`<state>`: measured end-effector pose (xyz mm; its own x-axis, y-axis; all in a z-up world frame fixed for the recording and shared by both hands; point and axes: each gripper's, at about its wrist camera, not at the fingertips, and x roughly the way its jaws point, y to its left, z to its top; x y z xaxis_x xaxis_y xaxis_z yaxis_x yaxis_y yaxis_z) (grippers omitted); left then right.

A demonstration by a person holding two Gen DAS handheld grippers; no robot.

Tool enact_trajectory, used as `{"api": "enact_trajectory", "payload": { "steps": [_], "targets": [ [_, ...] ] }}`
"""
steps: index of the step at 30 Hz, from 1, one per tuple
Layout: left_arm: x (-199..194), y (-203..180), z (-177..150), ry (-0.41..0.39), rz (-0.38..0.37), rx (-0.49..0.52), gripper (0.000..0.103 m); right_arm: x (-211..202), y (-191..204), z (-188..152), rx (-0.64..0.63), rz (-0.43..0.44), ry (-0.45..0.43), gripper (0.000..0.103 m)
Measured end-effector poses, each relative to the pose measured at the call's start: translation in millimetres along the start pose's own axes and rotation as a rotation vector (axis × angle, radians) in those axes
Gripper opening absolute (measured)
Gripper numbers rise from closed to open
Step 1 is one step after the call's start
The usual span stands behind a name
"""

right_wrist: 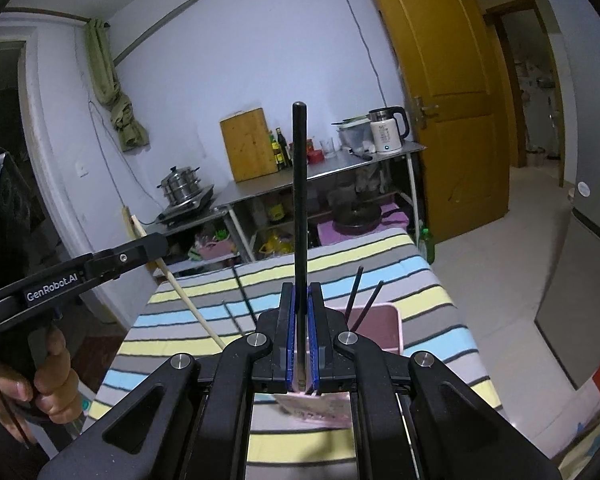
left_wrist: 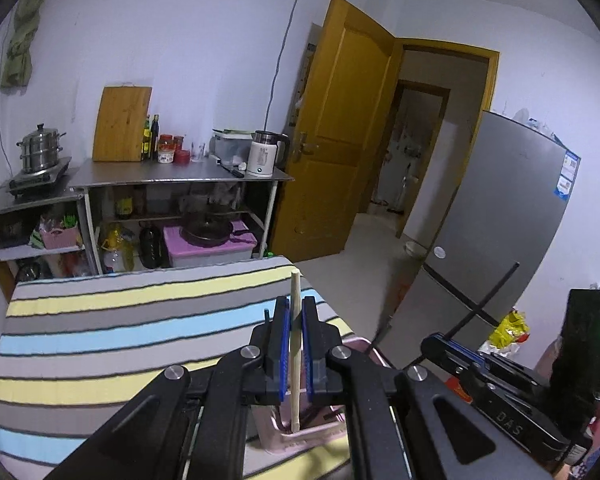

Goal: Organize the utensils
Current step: 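Lift both chopsticks upright and carry them above the pink holder, then lower the chopsticks into the holder and open both tools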

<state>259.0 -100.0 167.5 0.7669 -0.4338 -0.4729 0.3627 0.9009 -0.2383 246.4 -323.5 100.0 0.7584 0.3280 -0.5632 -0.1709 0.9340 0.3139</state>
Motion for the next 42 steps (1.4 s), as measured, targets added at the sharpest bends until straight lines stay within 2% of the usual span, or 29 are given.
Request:
{"api": "enact_trajectory", "payload": {
  "steps": [12,22,29,32,36,42],
  "targets": [
    [51.0,13.1,-31.4,0.078,-0.002,-0.012,0.005,37.1,-11.9,-22.9,0.016,-0.022,0.079,0.006],
    [67.8,18.7,-56.8,0.130,0.011,0.005,0.006,64.0,-17.3,-48.2,0.016,-0.028,0.170,0.006],
    [67.8,20.7,-63.0,0.135,0.008,0.011,0.006,73.2,-18.8,-55.3,0.020,-0.039,0.215,0.006],
    [64.5,21.4,-63.0,0.129,0.012,0.011,0.010,69.8,-17.8,-54.5,0.020,-0.044,0.212,0.012],
    [48.7,23.7,-60.5,0.097,0.008,0.004,0.015,60.7,-14.8,-51.8,0.015,-0.044,0.193,0.014],
    [17.9,33.0,-60.9,0.054,0.021,-0.010,0.016,41.5,-10.2,-50.6,0.004,-0.043,0.162,0.015]
  ]
}}
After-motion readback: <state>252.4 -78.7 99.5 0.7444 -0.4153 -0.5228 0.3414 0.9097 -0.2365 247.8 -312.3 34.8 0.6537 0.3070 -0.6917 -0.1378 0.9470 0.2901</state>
